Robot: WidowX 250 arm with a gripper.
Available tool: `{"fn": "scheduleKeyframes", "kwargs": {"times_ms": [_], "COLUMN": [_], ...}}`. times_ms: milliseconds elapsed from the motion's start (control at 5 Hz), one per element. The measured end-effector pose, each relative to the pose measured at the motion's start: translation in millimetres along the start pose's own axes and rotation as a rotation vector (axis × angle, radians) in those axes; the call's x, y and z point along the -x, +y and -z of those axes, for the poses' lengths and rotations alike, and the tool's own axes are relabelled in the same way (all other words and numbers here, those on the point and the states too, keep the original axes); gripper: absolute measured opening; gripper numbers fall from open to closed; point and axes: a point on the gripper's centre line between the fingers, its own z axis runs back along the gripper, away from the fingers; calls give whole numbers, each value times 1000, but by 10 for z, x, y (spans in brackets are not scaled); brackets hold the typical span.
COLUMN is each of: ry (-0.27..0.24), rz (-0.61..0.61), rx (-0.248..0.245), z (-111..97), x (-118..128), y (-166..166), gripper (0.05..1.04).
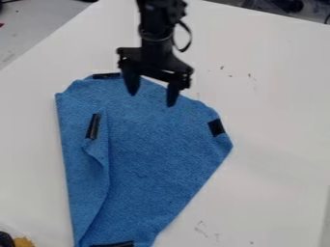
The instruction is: Fold the cloth from top right to bottom left
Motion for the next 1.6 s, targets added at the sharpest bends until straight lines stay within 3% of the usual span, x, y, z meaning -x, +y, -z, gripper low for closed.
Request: {"fn": "scheduleKeyframes", "kwargs": {"times_ms": [200,400,800,1200,1400,1600], "ry": [-52,-108,-161,-125,-130,-115], "rz": [17,66,71,40,38,14], "rx": [-15,18,18,34,61,78], "z": [89,199,216,365,417,479], "x": [-177,-325,-339,-238,-205,-181], "y": [-281,-730,-1025,-1057,-1094,-1079], "gripper": [1001,1001,1001,1001,999,944]}}
